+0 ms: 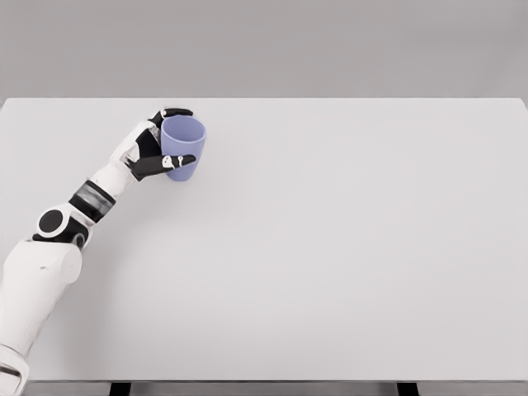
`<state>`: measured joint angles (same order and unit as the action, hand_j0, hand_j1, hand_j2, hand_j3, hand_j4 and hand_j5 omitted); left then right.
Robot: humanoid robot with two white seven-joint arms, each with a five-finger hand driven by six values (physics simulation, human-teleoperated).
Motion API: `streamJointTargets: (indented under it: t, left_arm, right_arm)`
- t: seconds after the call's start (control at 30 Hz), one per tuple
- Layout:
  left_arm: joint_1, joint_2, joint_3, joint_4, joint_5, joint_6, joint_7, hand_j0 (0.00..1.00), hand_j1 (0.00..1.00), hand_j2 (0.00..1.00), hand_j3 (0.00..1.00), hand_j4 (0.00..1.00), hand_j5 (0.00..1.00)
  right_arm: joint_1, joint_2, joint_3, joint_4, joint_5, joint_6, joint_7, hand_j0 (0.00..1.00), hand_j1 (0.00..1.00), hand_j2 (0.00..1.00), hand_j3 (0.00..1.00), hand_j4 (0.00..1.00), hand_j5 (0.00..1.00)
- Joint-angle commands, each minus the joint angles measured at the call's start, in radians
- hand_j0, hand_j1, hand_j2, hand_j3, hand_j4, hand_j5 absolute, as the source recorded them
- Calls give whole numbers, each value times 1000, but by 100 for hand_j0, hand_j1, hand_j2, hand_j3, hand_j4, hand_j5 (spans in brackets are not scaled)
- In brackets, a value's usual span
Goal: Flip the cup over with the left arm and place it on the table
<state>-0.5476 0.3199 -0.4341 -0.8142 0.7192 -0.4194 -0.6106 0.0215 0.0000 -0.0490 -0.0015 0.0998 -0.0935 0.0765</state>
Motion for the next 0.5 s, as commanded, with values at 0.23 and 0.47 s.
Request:
streamJointTargets:
  t: [0.23,0.47]
  left_arm:
    - [12,1,0,1,5,-53,0,78,78,78,78,78,78]
    - [14,-1,-2,3,3,-53,0,86,86,86,86,86,86]
  right_arm:
    - [-2,0,0,0,0,0,0,100,100,100,100,100,100]
    - [-2,0,0,0,0,0,0,100,100,100,100,100,100]
